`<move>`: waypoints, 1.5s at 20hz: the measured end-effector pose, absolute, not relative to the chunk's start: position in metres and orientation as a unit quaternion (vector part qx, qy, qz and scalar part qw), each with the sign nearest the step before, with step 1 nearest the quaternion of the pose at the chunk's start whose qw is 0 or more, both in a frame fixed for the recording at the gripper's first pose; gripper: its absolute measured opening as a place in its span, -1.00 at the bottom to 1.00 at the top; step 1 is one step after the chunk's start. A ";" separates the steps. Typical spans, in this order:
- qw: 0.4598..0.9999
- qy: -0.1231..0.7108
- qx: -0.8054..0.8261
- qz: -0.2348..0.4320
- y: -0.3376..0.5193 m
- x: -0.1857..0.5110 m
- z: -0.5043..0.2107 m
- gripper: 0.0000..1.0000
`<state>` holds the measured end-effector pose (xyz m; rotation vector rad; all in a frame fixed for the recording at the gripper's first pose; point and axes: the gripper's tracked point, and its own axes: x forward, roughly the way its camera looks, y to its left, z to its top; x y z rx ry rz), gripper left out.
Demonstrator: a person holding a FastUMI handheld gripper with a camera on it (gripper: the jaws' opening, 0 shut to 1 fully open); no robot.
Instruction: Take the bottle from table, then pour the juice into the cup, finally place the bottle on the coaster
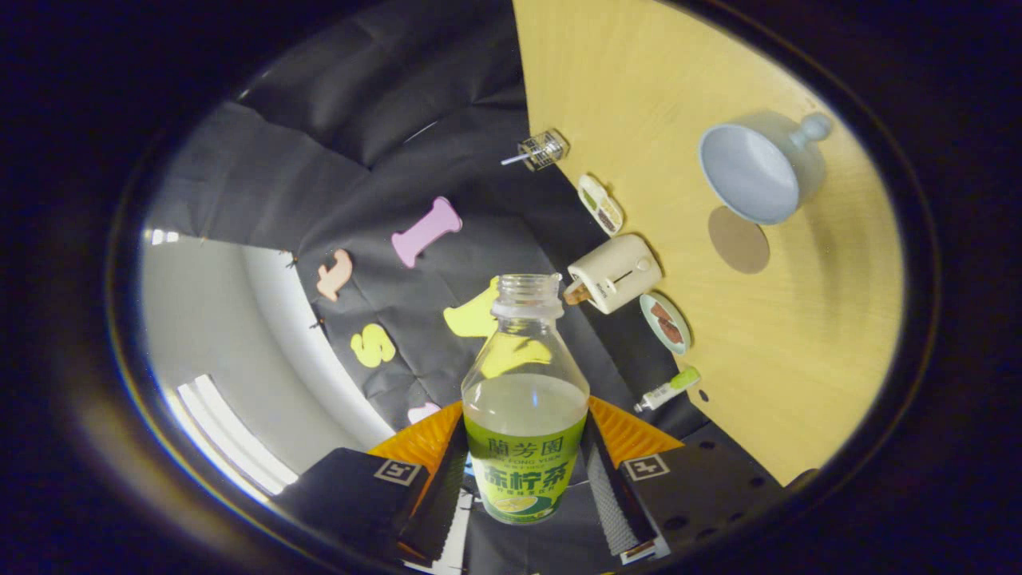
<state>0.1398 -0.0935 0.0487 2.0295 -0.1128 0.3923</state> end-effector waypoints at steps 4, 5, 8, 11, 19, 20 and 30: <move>0.643 -0.022 0.752 0.146 -0.078 0.144 0.059 0.54; 0.657 -0.020 0.738 0.154 -0.072 0.145 0.065 0.54; 0.703 -0.019 0.693 0.159 -0.066 0.147 0.074 0.54; 0.789 0.010 0.598 0.142 -0.058 0.148 0.071 0.54; 0.974 0.011 0.222 0.028 -0.098 0.140 0.084 0.56; 0.982 0.000 0.188 0.018 -0.103 0.138 0.089 0.55; 0.999 -0.027 0.037 -0.015 -0.096 0.167 0.081 0.57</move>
